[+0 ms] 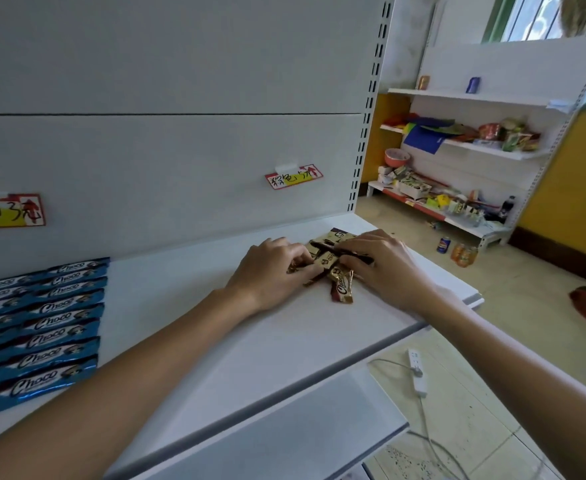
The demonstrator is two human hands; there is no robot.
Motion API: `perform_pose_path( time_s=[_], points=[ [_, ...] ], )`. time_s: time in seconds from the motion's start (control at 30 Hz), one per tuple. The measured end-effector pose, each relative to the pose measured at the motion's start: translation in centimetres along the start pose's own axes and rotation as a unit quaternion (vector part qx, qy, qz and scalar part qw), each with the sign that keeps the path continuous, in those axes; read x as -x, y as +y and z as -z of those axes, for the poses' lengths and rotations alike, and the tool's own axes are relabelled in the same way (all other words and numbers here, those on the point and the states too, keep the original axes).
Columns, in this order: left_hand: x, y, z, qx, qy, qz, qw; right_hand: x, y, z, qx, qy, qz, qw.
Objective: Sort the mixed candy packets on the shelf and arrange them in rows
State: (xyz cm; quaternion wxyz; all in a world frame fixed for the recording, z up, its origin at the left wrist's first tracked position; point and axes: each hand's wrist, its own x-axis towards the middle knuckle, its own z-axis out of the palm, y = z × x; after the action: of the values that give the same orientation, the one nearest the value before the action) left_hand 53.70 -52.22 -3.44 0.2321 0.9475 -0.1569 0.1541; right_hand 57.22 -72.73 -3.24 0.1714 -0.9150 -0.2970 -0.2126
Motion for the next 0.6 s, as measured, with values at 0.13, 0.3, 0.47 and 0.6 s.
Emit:
perform_pose_path(
  time_s=[0.13, 0.3, 0.47, 0.6],
  points=[
    [-0.6, 0.4, -0.3, 0.031, 0.046, -0.026, 0.998, -1.2, 0.9, -0.4, 0.005, 0.006, 0.051, 0.999],
    [-0.9, 0.5, -0.1, 0.037, 0.064, -0.046, 0.996, -2.4, 1.4, 0.2, -0.008, 0.020, 0.051, 0.998],
    [-1.3, 0.0, 0.4, 0.126, 0.163, 0.074, 0.976, -4.1, 1.6, 0.7, -0.125, -0.004, -0.015, 0.992],
    [-1.7, -0.4, 0.7, 0.158, 0.204, 0.137, 0.956, -5.4, 1.9, 0.8, -0.180, -0.015, -0.043, 0.983]
  ],
)
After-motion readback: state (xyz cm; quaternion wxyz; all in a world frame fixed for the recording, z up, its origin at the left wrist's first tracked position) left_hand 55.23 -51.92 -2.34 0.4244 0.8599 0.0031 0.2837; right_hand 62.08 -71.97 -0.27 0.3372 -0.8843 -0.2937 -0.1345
